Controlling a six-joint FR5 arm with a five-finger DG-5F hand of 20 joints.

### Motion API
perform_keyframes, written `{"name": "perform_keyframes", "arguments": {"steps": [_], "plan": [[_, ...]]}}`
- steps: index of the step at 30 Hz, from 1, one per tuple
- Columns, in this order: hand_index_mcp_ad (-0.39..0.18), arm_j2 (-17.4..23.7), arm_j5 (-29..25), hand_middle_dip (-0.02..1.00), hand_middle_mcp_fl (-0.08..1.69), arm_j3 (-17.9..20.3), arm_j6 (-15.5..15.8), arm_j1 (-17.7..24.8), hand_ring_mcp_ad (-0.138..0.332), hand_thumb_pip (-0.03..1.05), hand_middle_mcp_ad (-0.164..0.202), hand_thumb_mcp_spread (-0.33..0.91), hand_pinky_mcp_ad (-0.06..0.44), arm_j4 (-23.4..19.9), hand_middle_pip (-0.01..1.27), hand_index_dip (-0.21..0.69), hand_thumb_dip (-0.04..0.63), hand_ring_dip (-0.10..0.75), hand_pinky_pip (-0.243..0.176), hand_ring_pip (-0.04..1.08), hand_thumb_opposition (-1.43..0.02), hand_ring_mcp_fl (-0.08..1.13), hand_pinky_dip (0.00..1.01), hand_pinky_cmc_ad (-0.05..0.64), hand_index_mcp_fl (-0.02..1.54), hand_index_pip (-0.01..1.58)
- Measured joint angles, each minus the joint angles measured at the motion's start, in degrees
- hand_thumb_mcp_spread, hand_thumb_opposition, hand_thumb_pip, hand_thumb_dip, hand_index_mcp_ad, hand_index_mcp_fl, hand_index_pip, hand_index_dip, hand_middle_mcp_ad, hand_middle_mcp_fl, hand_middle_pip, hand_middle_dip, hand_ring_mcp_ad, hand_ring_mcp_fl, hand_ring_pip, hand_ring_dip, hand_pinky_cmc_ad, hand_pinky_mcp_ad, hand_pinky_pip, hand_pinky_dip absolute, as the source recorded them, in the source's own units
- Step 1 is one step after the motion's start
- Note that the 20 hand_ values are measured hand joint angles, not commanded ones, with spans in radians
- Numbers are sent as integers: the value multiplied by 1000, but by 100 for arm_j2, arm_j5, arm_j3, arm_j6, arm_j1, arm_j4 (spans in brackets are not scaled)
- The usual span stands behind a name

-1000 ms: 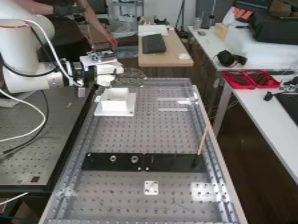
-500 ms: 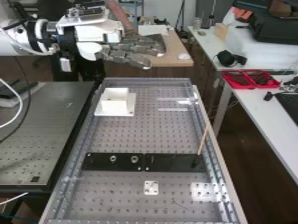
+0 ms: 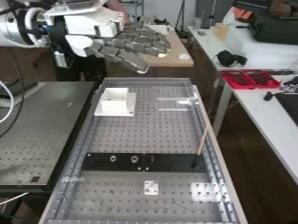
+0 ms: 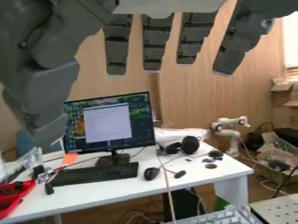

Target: Grab the smaller nut and place it in the white container

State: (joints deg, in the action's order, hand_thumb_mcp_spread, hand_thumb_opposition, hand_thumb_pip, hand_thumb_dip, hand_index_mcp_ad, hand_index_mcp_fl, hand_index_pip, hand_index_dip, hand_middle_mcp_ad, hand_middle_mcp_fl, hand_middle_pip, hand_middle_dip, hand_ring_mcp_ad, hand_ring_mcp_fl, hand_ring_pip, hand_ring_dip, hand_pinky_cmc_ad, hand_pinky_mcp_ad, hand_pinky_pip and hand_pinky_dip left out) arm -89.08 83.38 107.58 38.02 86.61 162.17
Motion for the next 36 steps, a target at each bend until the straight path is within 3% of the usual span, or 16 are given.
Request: {"name": "perform_keyframes", "arguments": {"steps": [22, 36], "plan": [[-175, 39, 30, 269, 52, 24, 32, 15, 82, 593, -5, 209, 232, 24, 129, 51, 173, 122, -63, 108, -763, 2, 374, 300, -12, 501], [-176, -194, 875, 269, 52, -314, 143, -298, 82, 593, -3, 209, 232, 306, 129, 52, 175, 122, -63, 108, -763, 2, 374, 300, 0, 497]]}}
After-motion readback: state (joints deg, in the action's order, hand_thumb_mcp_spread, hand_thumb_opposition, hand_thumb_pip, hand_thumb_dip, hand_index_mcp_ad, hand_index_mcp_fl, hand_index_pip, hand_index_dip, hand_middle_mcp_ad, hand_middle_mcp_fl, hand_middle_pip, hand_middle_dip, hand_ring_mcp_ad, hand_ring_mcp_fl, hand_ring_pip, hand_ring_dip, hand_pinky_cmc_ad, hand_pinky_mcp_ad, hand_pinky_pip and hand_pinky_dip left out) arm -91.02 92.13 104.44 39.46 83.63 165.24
